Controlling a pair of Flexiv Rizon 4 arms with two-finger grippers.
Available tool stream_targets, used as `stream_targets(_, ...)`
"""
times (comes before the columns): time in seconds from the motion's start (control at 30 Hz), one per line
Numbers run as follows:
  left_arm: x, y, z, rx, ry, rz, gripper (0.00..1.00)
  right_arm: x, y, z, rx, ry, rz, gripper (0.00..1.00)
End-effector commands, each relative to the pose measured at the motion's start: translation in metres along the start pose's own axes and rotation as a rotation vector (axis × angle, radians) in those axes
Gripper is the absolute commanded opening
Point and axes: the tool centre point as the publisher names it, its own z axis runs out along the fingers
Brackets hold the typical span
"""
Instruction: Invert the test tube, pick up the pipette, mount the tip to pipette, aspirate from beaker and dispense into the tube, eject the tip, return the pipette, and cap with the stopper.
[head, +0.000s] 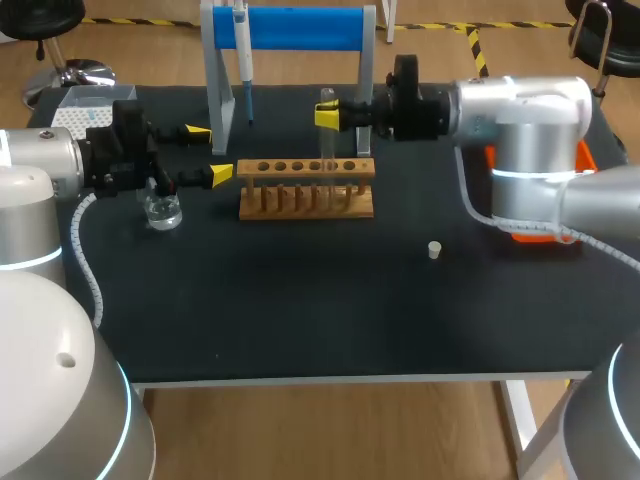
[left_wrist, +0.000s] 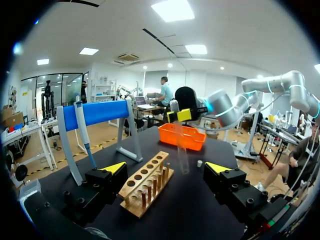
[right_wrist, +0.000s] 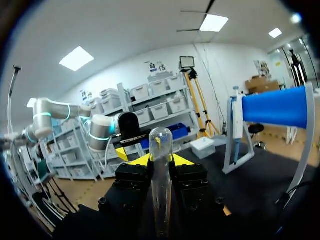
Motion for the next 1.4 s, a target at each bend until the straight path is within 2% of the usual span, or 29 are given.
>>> stream_targets(0.03,0.001,0.001,0.0,0.003,-0.001,0.001,1.0,0.015,0.001,-0.007,0.03,-0.047,0.145,0.0)
stream_targets(0.27,0.001,0.001,0.0,0.003,-0.001,0.001,1.0,0.019,-0.007,-0.009,0.037,-0.052,0.43,0.0)
stream_targets(0.4,0.001,0.001,0.0,0.003,-0.001,0.001,1.0,0.019,-0.015,-0.01,0.048,-0.054,0.512,0.0)
stream_targets(0.57,0.001,0.001,0.0,0.003,-0.001,0.001,1.0,0.02,-0.027,-0.011,0.056,-0.019,0.602,0.0)
stream_targets(0.8,0.001,0.001,0.0,0.003,-0.001,0.001,1.0,0.017,-0.036,-0.013,0.057,-0.019,0.69,0.0)
stream_targets(0.87,0.001,0.001,0.0,0.003,-0.001,0.001,1.0,0.017,-0.038,-0.013,0.049,-0.007,0.768,0.0)
stream_targets(0.93,0.001,0.001,0.0,0.003,-0.001,0.001,1.0,0.018,-0.038,-0.013,0.064,0.0,0.778,0.0)
stream_targets(1.0,0.001,0.001,0.0,0.003,-0.001,0.001,1.0,0.019,-0.037,-0.013,0.055,0.005,0.861,0.0)
stream_targets(1.1,0.001,0.001,0.0,0.003,-0.001,0.001,1.0,0.02,-0.032,-0.014,0.049,0.014,0.917,0.0)
stream_targets(1.4,0.001,0.001,0.0,0.003,-0.001,0.001,1.0,0.03,-0.018,-0.015,0.027,0.022,0.98,0.0)
